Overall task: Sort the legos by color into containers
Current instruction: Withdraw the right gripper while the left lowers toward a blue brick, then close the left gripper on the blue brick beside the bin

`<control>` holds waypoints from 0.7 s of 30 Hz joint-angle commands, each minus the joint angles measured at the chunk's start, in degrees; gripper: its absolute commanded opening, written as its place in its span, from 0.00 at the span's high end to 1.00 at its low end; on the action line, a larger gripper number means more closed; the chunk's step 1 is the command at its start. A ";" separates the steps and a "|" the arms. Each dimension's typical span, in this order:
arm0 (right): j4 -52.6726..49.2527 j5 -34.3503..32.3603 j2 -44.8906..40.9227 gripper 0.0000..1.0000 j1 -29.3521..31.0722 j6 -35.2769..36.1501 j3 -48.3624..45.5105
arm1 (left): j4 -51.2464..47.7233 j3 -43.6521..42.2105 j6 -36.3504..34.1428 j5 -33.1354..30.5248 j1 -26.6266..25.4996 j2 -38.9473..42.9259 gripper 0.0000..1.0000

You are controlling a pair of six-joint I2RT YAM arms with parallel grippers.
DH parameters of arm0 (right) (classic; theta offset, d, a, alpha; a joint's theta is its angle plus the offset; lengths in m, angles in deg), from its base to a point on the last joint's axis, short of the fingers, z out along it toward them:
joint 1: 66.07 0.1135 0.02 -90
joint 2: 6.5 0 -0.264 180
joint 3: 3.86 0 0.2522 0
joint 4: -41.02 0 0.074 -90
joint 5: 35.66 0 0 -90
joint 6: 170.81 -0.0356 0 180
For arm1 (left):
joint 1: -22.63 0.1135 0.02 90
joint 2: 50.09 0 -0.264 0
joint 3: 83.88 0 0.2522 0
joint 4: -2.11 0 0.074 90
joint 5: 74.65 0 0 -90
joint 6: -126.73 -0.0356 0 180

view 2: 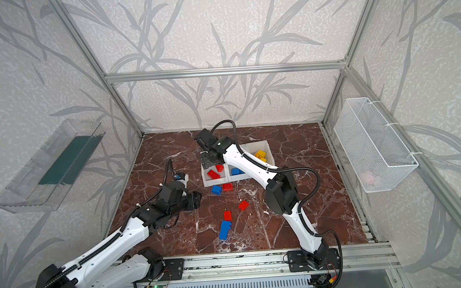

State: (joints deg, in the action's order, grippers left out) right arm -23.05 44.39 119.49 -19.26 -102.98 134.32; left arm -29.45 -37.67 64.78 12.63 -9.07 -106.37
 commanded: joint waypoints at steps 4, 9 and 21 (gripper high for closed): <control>7.79 -0.68 -15.89 0.21 0.03 -1.15 -17.88 | 2.99 1.26 -1.62 3.48 0.28 -5.12 0.26; 12.96 -1.85 -27.78 0.21 -0.14 -3.36 -36.88 | 4.80 3.89 -3.50 6.31 0.14 -11.26 0.26; 11.65 -7.21 -50.70 0.21 -0.34 -13.90 -63.98 | 0.54 19.30 -11.71 10.26 -0.19 -31.21 0.26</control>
State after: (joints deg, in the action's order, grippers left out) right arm -11.40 39.78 72.17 -19.32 -112.86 72.95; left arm -26.15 -22.42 56.80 21.44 -9.16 -134.78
